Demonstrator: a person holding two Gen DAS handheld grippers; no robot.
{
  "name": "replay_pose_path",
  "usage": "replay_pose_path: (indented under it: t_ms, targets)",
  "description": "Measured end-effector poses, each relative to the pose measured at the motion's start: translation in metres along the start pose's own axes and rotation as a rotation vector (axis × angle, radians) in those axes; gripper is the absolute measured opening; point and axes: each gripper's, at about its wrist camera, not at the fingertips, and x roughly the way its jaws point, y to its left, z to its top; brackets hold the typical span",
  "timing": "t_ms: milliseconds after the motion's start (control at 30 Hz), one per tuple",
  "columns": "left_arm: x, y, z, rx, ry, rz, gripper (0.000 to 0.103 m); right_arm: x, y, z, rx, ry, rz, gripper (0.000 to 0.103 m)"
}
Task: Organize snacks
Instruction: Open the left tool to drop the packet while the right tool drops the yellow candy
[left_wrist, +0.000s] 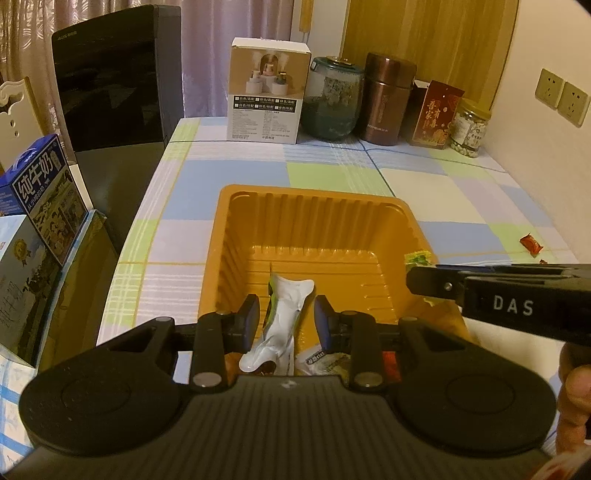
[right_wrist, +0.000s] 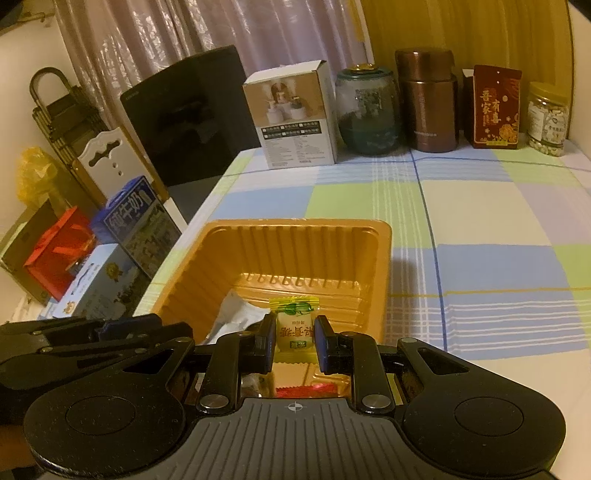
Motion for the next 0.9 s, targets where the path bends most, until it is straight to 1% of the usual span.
replay_pose_path:
  t_ms: [67,167,233,300,333,533,833,900]
  targets:
    - [-0.001,0.000,0.000,-0.001,-0.001,0.000,0.029,-0.001,0.001,0.001,0.003,-0.011,0.013,0.023]
    - [-0.003,0.000,0.000,-0.004,-0.002,0.003,0.029,-0.002,0.000,0.004,0.022,-0.024,0.058,0.023]
    - [-0.003,0.000,-0.001,-0.007,0.001,0.004,0.029,-0.002,-0.002,0.005,0.039,-0.023,0.062,0.026]
    - [-0.006,0.000,-0.002,-0.008,-0.001,0.006,0.030,-0.005,-0.004,0.005,0.045,-0.036,0.065,0.053]
    - [-0.007,0.000,-0.003,-0.008,-0.002,0.007,0.030,-0.009,-0.005,0.004,0.045,-0.046,0.065,0.055]
    - [-0.019,-0.005,-0.008,-0.017,-0.006,0.009,0.031,-0.030,-0.014,-0.001,0.063,-0.052,0.031,0.055]
    - [-0.053,-0.025,-0.020,-0.033,-0.024,0.002,0.036,-0.079,-0.030,-0.024,0.119,-0.056,-0.031,0.055]
    - [-0.060,-0.030,-0.023,-0.033,-0.027,0.001,0.040,-0.090,-0.031,-0.029,0.112,-0.056,-0.043,0.055]
